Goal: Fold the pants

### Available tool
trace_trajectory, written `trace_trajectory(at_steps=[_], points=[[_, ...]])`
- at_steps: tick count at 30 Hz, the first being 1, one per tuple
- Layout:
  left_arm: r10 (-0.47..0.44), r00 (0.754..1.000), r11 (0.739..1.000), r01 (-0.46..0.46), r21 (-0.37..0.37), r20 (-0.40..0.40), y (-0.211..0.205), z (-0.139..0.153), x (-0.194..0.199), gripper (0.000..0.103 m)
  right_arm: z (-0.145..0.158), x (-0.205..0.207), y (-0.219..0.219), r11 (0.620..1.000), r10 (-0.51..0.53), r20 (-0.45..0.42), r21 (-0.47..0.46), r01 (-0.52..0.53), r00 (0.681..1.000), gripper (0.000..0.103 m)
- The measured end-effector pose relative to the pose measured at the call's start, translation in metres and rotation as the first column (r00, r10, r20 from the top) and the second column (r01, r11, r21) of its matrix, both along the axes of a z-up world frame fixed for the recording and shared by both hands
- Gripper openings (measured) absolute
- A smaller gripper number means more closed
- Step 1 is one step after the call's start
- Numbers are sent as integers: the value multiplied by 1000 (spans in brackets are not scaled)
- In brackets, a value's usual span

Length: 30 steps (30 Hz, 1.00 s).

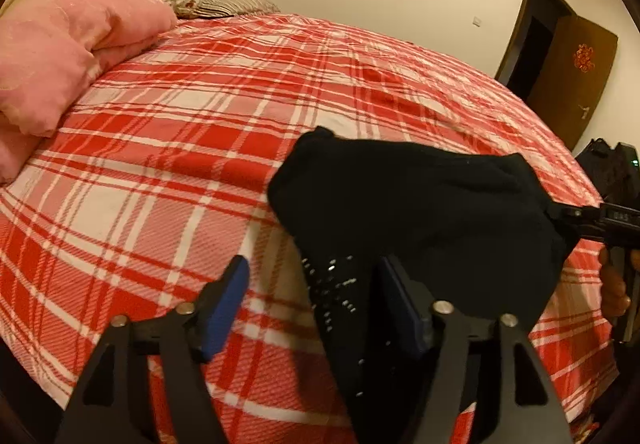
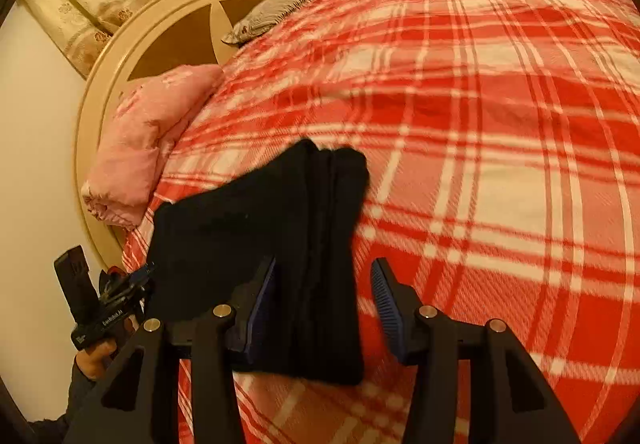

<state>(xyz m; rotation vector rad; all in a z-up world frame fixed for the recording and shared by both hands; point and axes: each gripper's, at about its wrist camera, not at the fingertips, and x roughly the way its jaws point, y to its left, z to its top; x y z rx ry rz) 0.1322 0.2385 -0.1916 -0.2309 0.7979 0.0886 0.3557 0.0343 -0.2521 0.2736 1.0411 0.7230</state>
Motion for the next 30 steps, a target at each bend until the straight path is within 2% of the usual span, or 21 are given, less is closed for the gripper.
trace_trajectory(at_steps=[3, 6, 11, 16, 22, 27, 30], points=[[13, 1000, 1000, -13, -11, 0, 0, -2, 1, 75, -4, 2, -3, 1000, -20, -15, 17, 20, 1000, 54], [18, 1000, 1000, -18, 11, 1, -3, 0, 0, 75, -2, -1, 1, 1000, -20, 17, -18, 20, 1000, 55], [30, 1000, 1000, -30, -3, -6, -3, 1, -3, 75, 4, -7, 0, 998, -47, 47, -49, 49, 998, 58], [20, 1000, 999, -20, 31, -9, -10, 5, -7, 75, 12, -20, 1, 987, -52, 120, -145, 69, 991, 63], [34, 999, 999, -33, 17, -22, -7, 4, -8, 75, 11, -17, -4, 987, -84, 83, -130, 94, 993, 67], [24, 1000, 999, -24, 49, -5, -16, 21, -19, 75, 45, -54, -19, 979, -116, 218, -142, 149, 969, 67], [21, 999, 998, -23, 62, 38, -25, 38, -29, 78, 71, -86, -30, 975, -116, 306, -147, 168, 945, 67]])
